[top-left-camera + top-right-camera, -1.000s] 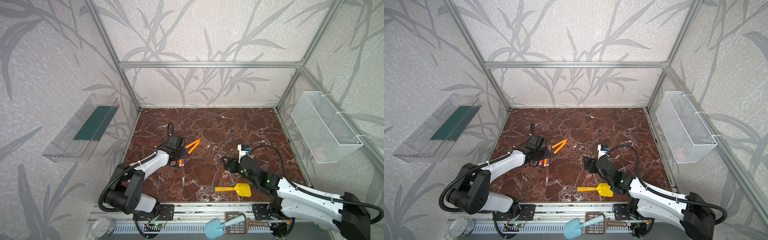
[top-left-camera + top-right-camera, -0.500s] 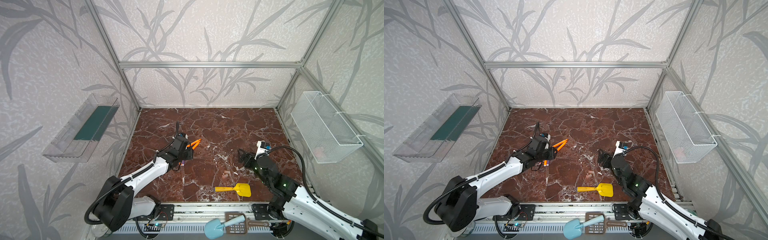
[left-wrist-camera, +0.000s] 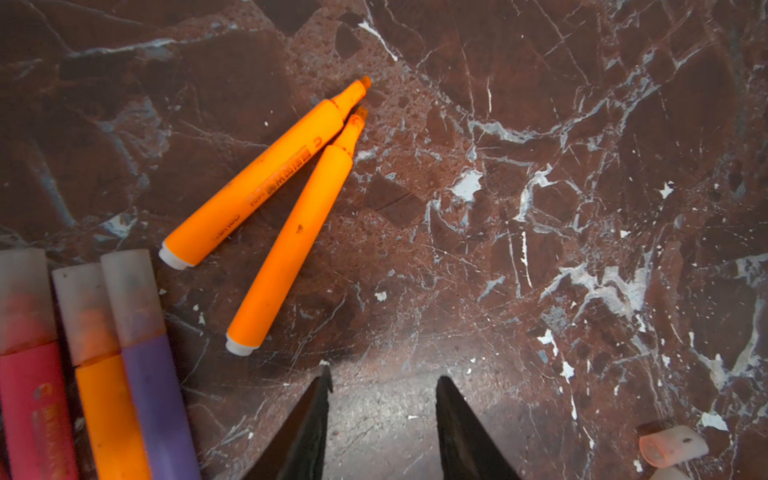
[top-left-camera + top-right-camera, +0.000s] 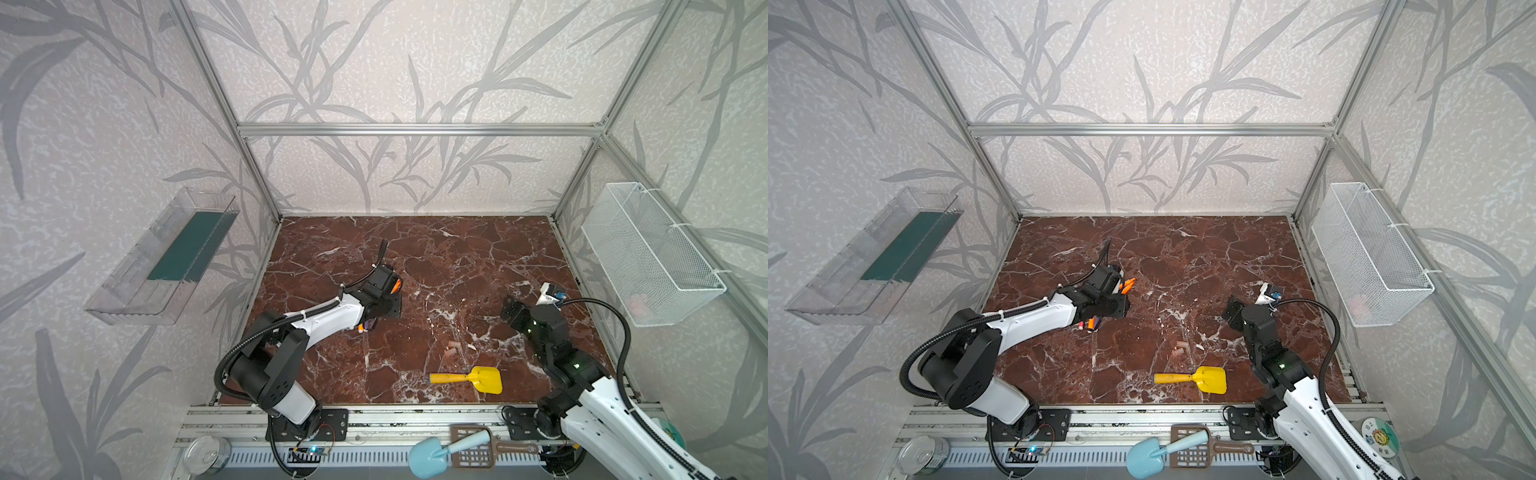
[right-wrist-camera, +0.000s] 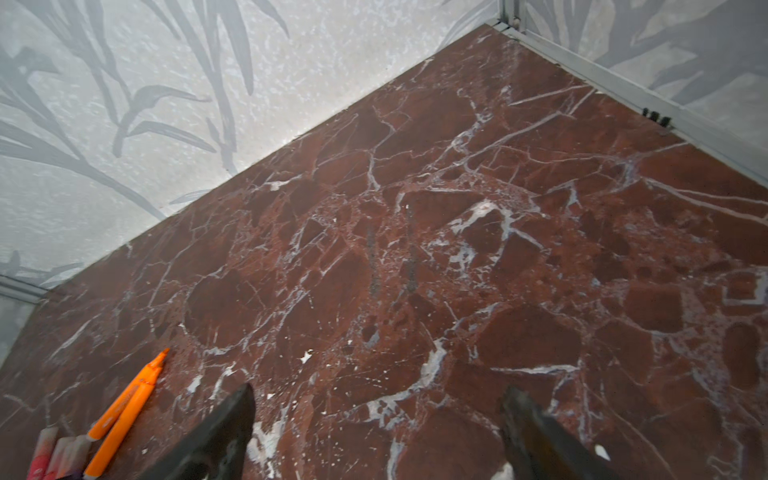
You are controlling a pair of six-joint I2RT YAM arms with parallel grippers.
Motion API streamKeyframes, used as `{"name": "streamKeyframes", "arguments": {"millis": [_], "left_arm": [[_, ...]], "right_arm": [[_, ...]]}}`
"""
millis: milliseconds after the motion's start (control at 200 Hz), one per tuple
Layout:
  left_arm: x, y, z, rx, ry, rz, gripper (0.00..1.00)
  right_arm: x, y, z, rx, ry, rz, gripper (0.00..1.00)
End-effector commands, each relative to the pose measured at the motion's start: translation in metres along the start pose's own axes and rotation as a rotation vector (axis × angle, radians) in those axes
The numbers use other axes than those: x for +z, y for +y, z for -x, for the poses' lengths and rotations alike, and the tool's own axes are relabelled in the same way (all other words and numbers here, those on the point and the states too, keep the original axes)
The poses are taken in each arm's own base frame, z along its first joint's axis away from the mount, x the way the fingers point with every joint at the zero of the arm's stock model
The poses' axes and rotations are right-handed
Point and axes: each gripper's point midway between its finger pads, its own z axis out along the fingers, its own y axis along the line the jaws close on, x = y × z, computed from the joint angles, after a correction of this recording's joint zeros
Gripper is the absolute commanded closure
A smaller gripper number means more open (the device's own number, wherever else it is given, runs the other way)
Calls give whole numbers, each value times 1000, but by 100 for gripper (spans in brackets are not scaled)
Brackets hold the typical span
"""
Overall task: Insert the pens into the pen caps
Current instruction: 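Move the open left gripper over the two uncapped orange markers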
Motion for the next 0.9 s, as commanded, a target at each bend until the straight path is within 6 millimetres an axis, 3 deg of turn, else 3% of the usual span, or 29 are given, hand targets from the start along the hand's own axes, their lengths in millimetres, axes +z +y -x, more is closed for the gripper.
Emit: {"name": "streamKeyframes", "arguments": {"millis": [0,175,350,625,895], "left_arm": [[1,5,4,34,17,45,55],[8,6,6,52,38,64,54],[14,11,6,68,53,105,51],[14,36,12,84,51,252,41],[30,49,12,81,106,276,35]], "right_arm": [[8,-14,-8,-41,19,-54,9],[22,-30,-15,-69,46,-125,9],[25,-28,-17,-74,63,-117,9],[22,-28,-17,-68,52,-103,9],[20,-29,-19,-62,55,-93,9]]}}
